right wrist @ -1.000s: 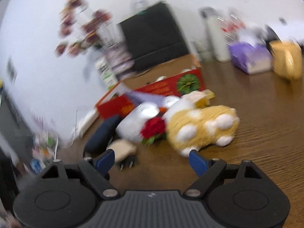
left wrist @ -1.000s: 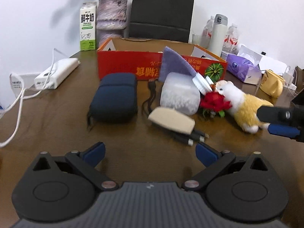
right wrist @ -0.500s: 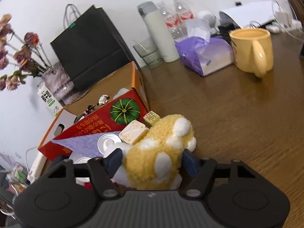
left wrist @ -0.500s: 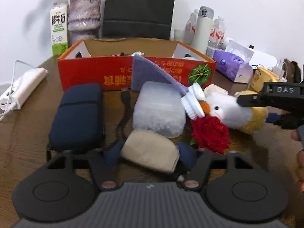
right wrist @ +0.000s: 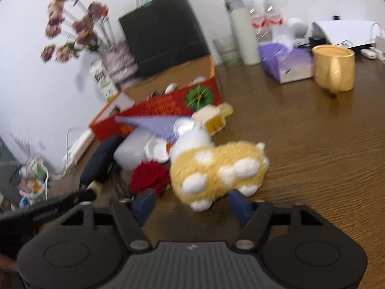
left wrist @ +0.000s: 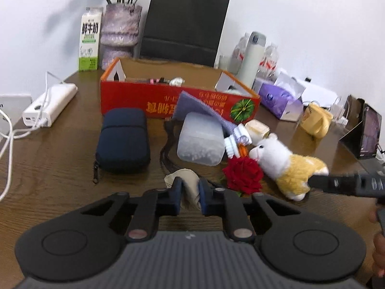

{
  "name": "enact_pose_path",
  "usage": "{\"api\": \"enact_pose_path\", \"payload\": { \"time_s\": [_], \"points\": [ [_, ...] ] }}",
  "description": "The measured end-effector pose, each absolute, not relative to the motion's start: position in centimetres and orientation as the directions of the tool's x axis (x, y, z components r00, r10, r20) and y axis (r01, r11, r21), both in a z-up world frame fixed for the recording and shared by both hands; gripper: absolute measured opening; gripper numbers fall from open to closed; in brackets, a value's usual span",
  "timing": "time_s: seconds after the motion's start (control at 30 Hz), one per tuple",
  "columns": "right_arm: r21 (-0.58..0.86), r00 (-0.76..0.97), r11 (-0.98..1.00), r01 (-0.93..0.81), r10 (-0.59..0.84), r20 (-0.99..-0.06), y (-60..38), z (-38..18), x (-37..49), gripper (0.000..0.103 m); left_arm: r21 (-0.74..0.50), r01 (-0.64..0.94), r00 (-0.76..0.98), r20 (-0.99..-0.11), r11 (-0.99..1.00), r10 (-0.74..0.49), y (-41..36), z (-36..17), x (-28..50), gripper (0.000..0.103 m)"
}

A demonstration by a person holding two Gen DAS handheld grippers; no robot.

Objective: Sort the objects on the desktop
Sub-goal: 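Grasp the beige sponge with the left gripper while the right grasps the yellow plush, then lower the sponge and plush into the box and open both grippers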

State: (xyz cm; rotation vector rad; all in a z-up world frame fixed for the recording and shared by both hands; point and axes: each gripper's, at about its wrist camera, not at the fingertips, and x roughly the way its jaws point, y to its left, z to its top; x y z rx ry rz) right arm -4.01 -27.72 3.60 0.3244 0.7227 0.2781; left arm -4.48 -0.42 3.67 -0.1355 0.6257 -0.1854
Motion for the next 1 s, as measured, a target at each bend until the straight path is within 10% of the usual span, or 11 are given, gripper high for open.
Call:
{"api": "enact_pose_path", "payload": {
  "time_s": [0.3, 0.43, 0.73, 1.0],
  "points": [
    [0.419, 0.748, 0.906, 0.068, 0.231, -0.622, -28.5, 2.5, 3.0, 0.08, -0.164, 0.127, 0.794, -0.575, 0.978, -0.199, -1.1, 3.2, -4.6, 0.015],
    [0.414, 0.745, 0.905, 0.095, 0.211, -0.633, -28.6, 1.5, 5.6, 0.061, -0.169, 0.128, 0.785, -0.585, 0.977, -0.204, -1.1, 2.8, -4.5, 0.015],
    [0.185, 0.72, 0.981, -0.061, 0.172, -0.673, -27.4, 2.9, 5.4, 0.05, -0.133, 0.141, 0.784, -0.59, 0.981, -0.192, -1.3, 3.0, -6.1, 0.015],
    [0.275, 0.702, 0.944, -0.184, 0.322, -0.635, -27.6, 3.2, -3.8, 0.05, -0.119, 0.129, 0.782, -0.598, 0.984, -0.175, -1.1, 3.5, -7.9, 0.015]
  ]
}}
